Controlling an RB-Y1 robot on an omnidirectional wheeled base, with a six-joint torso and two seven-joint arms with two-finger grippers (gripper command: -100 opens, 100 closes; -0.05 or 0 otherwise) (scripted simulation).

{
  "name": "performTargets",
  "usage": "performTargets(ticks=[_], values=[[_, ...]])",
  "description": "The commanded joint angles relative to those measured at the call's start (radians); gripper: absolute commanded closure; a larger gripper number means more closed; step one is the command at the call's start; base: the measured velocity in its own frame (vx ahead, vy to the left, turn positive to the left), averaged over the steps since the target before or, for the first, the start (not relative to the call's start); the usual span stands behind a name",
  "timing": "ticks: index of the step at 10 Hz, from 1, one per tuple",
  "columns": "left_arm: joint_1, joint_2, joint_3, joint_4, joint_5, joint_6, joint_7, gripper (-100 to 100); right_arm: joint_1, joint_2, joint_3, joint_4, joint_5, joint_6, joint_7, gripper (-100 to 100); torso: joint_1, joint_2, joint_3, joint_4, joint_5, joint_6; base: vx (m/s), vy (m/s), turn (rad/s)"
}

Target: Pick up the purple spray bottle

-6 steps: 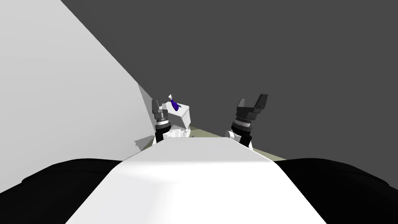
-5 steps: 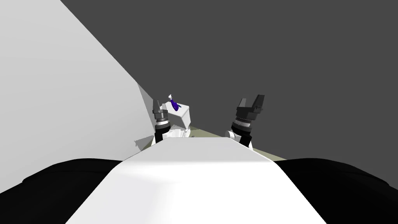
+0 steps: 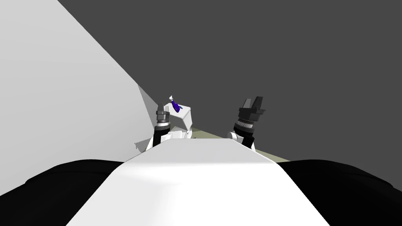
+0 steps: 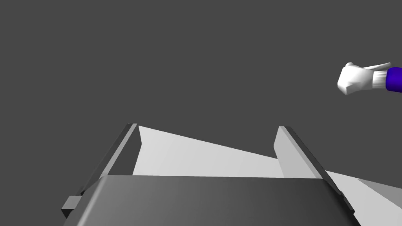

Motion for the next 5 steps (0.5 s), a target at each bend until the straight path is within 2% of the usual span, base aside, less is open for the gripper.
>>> performTargets(ticks=[1,4,5], values=[[0.015,0.049,0.01,-0.003,-0.004,0.037,0.009,-100,0.0,0.0,0.0,0.0,0.0,0.0,0.0,0,0.0,0.0,0.0,0.0,0.0,0.0,0.024,-0.01,-0.032],[0.048,0.14,0.034,-0.016,-0.014,0.114,0.029,-100,0.0,0.0,0.0,0.0,0.0,0.0,0.0,0,0.0,-0.001,0.0,0.0,0.0,0.0,0.028,-0.012,-0.024],[0.048,0.15,0.034,-0.016,-0.014,0.114,0.029,-100,0.0,0.0,0.0,0.0,0.0,0.0,0.0,0,0.0,-0.001,0.0,0.0,0.0,0.0,0.021,-0.005,-0.012]])
